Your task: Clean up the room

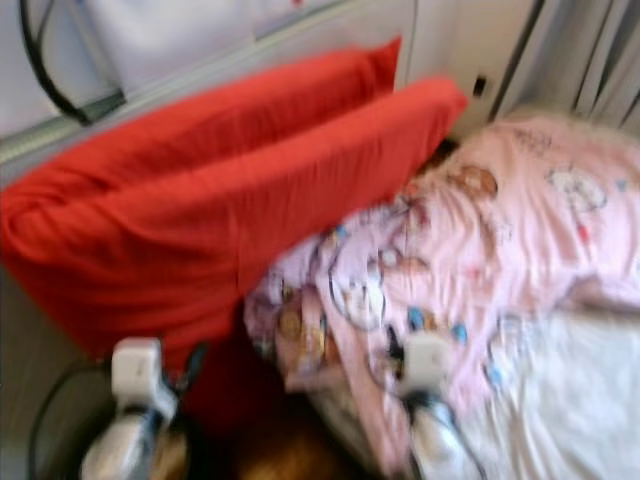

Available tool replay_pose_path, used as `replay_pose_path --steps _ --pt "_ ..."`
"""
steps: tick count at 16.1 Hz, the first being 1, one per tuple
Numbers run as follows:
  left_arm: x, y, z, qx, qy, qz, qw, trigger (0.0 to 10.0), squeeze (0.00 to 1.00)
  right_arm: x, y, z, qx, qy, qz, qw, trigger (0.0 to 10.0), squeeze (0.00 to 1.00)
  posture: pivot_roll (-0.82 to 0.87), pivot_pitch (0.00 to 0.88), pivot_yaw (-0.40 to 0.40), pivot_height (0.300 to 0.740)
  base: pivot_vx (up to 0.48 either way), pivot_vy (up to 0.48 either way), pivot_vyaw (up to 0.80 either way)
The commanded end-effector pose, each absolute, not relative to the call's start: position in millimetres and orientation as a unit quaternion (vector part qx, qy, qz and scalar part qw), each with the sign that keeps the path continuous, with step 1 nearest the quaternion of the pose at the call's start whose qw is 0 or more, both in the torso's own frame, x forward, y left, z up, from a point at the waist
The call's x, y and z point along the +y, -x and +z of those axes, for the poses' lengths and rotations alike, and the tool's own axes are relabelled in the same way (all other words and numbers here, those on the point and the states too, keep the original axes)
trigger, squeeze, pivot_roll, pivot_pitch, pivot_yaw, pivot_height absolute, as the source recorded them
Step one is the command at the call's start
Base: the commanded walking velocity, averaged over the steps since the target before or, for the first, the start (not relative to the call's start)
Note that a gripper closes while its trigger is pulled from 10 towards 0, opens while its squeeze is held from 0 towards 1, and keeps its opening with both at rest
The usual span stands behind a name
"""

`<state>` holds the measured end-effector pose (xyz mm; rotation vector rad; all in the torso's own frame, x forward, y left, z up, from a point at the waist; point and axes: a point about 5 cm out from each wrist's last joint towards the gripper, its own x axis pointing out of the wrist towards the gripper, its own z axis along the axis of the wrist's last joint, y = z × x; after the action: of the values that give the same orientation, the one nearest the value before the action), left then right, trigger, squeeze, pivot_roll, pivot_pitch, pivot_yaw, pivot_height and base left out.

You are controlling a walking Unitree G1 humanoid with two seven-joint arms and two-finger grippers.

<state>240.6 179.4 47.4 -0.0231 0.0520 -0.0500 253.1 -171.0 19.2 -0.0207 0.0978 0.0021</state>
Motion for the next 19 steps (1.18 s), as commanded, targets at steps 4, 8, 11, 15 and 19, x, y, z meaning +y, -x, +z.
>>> replay_pose_path --steps 4,8,11,15,19 --pt "185.2 -231.6 39.4 0.047 0.014 -0.020 0.999 10.0 0.00 -170.6 -250.0 12.0 0.075 0.006 -0.008 0.997 10.0 0.00 0.00 0.140 0.019 0.720 0.000 0.000 0.00" --pt "184.2 -231.9 39.7 0.047 0.014 -0.023 0.999 10.0 0.00 -170.0 -250.0 13.1 0.070 0.004 -0.009 0.997 10.0 0.00 0.00 0.142 0.020 0.685 0.000 0.000 0.00" --pt "184.7 -232.1 39.2 0.048 0.014 -0.022 0.998 10.0 0.00 -168.4 -252.0 14.7 0.068 0.003 -0.006 0.998 10.0 0.00 0.00 0.143 0.020 0.685 0.000 0.000 0.00" --pt "184.5 -232.2 38.2 0.050 0.014 -0.023 0.998 10.0 0.00 -165.9 -253.9 11.4 0.088 0.005 -0.003 0.996 10.0 0.00 0.00 0.144 0.020 0.670 0.000 0.000 0.00" --pt "184.4 -232.2 37.2 0.052 0.014 -0.024 0.998 10.0 0.00 -164.3 -252.8 12.3 0.080 0.003 0.003 0.997 10.0 0.00 0.00 0.145 0.021 0.660 0.000 0.000 0.00"
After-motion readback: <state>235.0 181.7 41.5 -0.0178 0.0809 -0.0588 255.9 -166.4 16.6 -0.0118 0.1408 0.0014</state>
